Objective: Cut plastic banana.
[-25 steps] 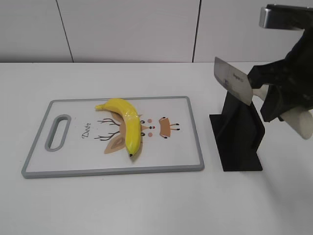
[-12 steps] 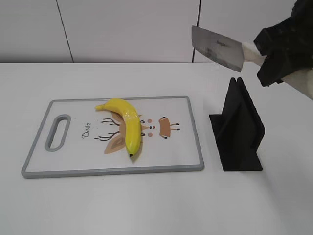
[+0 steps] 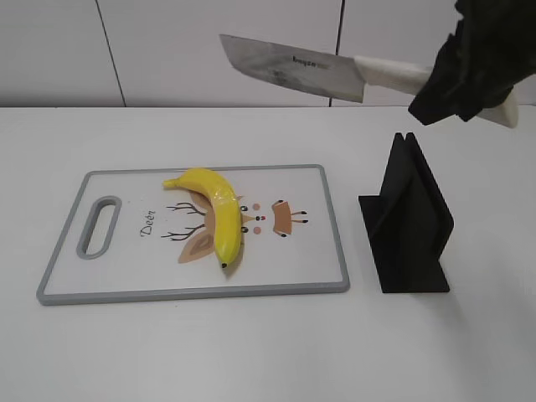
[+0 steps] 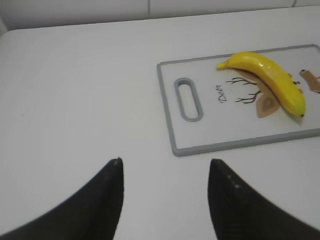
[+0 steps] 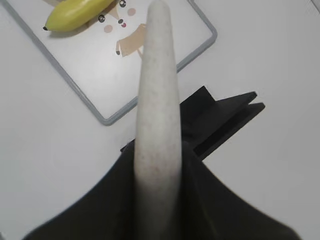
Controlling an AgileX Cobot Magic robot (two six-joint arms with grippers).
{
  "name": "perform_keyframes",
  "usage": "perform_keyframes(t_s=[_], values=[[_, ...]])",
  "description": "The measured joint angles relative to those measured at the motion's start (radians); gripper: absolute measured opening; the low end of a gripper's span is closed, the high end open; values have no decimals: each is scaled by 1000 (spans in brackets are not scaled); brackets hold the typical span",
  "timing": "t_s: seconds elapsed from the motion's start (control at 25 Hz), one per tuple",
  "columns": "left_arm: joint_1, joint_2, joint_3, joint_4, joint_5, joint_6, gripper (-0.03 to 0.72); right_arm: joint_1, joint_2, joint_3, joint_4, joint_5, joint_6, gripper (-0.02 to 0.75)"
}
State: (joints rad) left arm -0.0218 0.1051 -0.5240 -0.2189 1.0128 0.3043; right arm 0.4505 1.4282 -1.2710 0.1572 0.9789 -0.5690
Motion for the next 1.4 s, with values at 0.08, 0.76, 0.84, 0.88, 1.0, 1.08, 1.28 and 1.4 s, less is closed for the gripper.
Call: perform_keyframes(t_s=[0.08,0.76,0.84,0.88,1.0,1.08,1.28,1.4], values=[[0,84,-19,-49,-53,78,506,0,34,-18,1,-3,-78,170],[-6,928,-565,-493,-52,800,506,0,357,-368,56,78,-678,170],[-27,1026,-673,-499,2,851,506,0,387,-390,81,85,-741,170],[-45,1065,-715,-496,23,867,506,0,402,-398,94,91,-770,170],[-120,1188,-846,-437,66,890,506,0,441,-410,158,111,-827,170],[-176,1266,-905,-364,84,894,506,0,461,-411,193,121,-844,170],[-268,1446,-971,-276,124,897,506,-2,478,-411,214,125,-868,170],[-304,1543,-972,-248,130,905,506,-22,479,-412,247,126,-876,170]])
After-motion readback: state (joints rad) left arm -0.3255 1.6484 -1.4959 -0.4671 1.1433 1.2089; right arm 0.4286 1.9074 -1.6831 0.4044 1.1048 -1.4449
